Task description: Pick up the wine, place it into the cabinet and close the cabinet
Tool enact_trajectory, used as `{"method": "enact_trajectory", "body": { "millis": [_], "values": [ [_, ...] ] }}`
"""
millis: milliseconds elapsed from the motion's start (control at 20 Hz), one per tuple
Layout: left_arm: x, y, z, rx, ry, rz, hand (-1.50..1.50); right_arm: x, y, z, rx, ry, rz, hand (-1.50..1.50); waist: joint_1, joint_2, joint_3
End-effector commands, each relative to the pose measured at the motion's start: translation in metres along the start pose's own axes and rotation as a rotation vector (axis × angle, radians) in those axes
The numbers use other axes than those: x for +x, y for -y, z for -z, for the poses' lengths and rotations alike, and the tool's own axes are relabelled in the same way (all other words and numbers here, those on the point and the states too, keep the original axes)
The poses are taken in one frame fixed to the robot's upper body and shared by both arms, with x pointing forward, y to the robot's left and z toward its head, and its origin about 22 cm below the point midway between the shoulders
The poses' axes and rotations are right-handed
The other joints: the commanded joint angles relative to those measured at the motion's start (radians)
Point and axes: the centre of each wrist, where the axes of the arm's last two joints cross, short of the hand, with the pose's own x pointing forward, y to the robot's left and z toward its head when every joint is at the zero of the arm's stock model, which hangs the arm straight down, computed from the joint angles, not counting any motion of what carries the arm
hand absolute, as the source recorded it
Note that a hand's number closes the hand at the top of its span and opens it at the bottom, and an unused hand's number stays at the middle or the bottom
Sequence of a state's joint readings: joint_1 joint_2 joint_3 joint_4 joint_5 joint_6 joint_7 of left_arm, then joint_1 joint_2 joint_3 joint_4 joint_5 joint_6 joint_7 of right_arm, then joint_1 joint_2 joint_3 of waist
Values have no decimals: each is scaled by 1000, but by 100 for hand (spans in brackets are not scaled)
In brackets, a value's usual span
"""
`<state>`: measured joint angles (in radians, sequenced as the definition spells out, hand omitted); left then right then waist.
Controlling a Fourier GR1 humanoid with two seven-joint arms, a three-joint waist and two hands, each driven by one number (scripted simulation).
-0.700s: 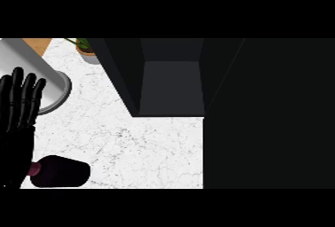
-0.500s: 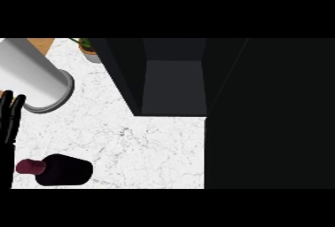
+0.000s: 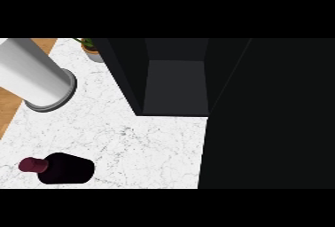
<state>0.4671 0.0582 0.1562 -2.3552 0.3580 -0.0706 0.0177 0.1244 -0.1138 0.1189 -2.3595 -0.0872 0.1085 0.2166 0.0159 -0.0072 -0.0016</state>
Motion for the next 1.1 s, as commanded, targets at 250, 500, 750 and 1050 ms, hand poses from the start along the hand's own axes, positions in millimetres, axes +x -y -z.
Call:
{"method": "enact_trajectory", "body": {
  "millis": [250,500,750,1050],
  "values": [
    [46,4,-15,29,-40,-29,-150,57,-9,-5,62,1,12,-150,-5,3,1],
    [54,8,-14,45,-45,-46,-150,66,-9,4,48,10,22,-150,-4,2,1],
    [63,17,-17,36,-67,-32,-150,78,-7,14,36,5,35,-150,0,-1,2],
    [59,19,-10,51,-96,-37,-150,90,-10,15,37,-24,17,-150,-11,-1,2]
  ]
}}
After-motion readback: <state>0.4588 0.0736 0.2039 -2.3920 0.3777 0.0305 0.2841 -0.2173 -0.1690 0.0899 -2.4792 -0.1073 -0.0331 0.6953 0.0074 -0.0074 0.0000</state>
